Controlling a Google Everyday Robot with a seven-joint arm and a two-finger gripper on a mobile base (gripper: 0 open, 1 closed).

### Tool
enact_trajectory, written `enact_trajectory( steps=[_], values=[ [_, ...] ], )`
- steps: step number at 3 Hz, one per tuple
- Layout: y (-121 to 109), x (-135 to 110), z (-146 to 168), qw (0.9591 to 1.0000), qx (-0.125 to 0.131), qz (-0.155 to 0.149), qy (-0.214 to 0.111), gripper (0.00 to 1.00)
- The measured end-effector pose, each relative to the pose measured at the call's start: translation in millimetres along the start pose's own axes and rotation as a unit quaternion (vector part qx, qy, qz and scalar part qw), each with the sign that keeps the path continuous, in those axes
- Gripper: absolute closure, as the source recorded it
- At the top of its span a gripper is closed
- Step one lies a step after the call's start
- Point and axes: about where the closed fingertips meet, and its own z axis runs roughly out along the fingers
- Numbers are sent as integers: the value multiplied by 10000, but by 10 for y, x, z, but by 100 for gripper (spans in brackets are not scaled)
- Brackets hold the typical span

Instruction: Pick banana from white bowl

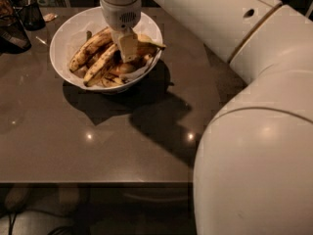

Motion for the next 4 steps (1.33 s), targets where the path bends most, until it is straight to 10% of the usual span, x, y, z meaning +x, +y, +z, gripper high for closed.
enact_trajectory(
  steps=[2, 4],
  values=[
    [1, -1, -11, 10000, 6, 29, -19, 100],
    [26, 9, -141, 9999, 77, 112, -35, 100]
  ],
)
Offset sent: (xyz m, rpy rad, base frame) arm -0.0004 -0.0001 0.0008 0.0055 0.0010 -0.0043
